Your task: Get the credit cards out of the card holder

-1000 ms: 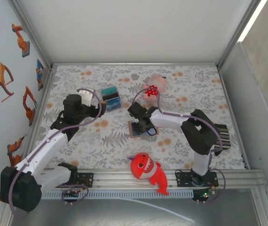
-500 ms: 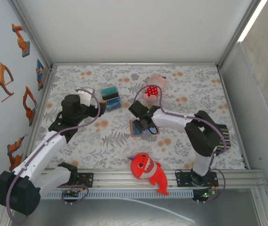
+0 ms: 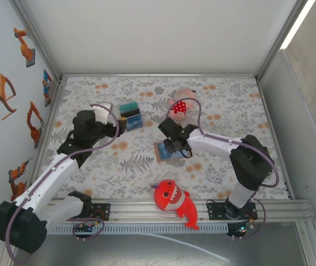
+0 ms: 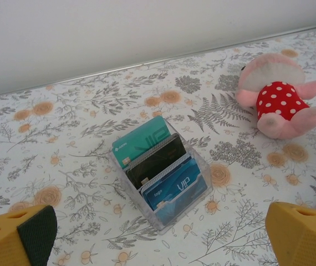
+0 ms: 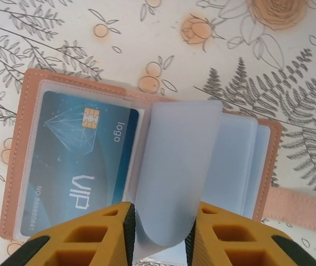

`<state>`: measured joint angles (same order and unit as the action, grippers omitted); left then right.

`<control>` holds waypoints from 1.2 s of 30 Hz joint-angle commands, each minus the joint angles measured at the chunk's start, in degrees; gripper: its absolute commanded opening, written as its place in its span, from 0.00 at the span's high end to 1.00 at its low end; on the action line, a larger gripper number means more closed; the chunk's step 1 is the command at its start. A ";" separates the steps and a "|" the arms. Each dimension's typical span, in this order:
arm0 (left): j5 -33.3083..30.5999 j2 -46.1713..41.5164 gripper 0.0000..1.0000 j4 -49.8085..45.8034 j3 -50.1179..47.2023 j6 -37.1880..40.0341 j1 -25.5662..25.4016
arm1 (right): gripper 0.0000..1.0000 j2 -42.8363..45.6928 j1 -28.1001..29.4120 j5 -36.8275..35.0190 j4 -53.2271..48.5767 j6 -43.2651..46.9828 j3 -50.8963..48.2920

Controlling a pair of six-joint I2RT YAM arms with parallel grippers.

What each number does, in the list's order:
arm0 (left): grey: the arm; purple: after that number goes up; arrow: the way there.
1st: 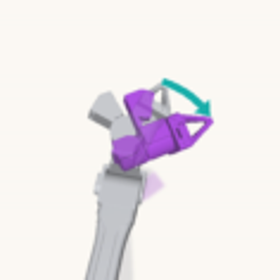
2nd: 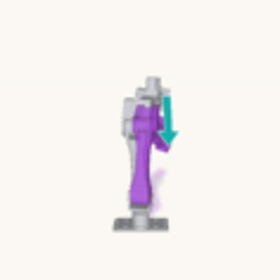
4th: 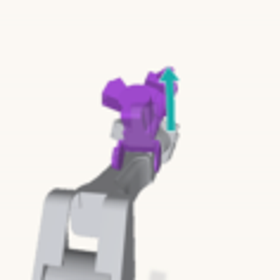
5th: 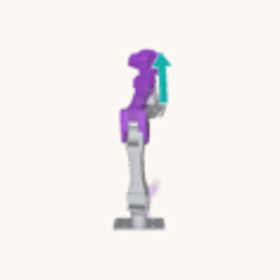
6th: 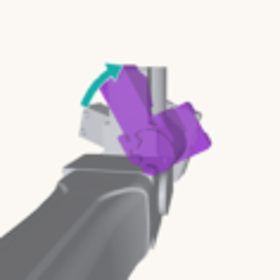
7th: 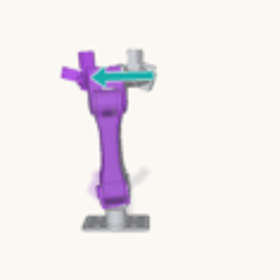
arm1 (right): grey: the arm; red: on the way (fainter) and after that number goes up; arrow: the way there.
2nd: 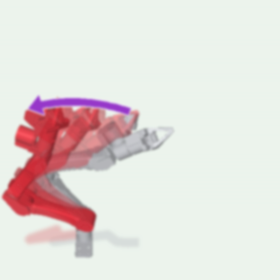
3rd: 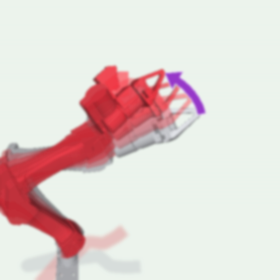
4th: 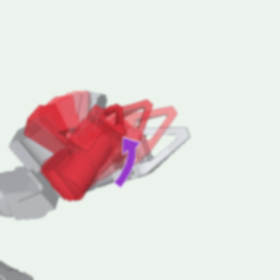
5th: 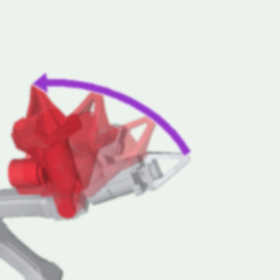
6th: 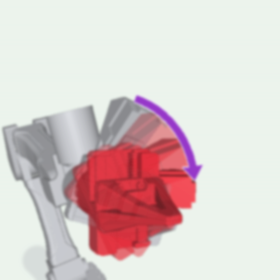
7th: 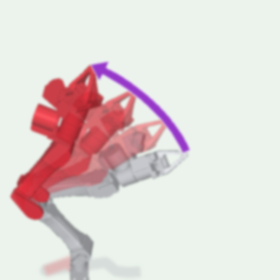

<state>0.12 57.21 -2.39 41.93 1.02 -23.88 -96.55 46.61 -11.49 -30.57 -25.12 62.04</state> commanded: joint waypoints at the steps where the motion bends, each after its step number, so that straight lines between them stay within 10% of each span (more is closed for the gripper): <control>1: -0.76 0.37 0.03 -0.60 1.75 0.69 -0.73 | 0.71 1.97 -1.11 -0.66 0.19 -2.72 -2.45; 36: -13.87 26.35 0.03 8.78 0.73 3.40 -30.62 | 0.67 16.14 -13.24 4.49 2.10 -8.14 -15.84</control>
<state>-12.45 81.62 4.32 42.24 3.66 -53.36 -83.40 34.22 -7.62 -28.47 -31.77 47.05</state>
